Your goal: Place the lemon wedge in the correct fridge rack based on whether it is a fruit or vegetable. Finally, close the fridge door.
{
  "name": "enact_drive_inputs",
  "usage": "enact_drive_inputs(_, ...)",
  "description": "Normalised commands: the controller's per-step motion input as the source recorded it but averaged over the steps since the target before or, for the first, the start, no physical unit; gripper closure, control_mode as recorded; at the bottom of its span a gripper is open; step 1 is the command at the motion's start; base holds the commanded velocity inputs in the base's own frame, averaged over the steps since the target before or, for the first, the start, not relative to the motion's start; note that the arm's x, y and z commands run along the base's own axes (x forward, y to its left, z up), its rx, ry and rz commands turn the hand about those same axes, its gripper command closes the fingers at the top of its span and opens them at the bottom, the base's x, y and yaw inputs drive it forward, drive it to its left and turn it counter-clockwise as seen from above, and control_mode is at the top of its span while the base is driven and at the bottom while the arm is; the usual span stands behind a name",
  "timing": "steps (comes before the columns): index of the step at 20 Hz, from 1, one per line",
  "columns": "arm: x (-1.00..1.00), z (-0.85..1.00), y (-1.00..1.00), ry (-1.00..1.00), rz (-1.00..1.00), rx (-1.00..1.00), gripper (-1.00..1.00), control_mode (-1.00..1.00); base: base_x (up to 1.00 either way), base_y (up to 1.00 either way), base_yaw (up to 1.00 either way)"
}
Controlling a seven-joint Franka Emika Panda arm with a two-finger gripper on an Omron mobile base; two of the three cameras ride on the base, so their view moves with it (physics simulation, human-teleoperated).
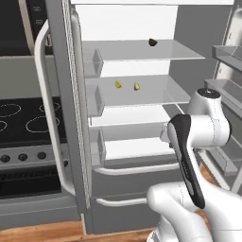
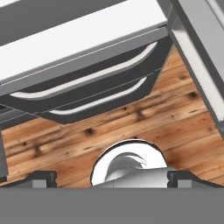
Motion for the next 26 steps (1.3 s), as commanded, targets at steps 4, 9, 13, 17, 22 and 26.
enact_drive_inputs(4, 0.00, 0.00, 0.00, 0.00, 0.00, 0.00, -1.00, 1.00, -0.24, 0.03, 0.00)
enact_drive_inputs(9, 0.00, 0.00, 0.00, 0.00, 0.00, 0.00, -1.00, 1.00, -0.14, 0.10, -0.05)
enact_drive_inputs(13, 0.00, 0.00, 0.00, 0.00, 0.00, 0.00, -1.00, 1.00, -0.15, 0.10, -0.09)
enact_drive_inputs(17, 0.00, 0.00, 0.00, 0.00, 0.00, 0.00, -1.00, 1.00, -0.33, 0.07, -0.08)
enact_drive_inputs(22, 0.00, 0.00, 0.00, 0.00, 0.00, 0.00, -1.00, 1.00, -0.30, 0.09, -0.06)
enact_drive_inputs(26, 0.00, 0.00, 0.00, 0.00, 0.00, 0.00, -1.00, 1.00, -0.29, 0.04, -0.03)
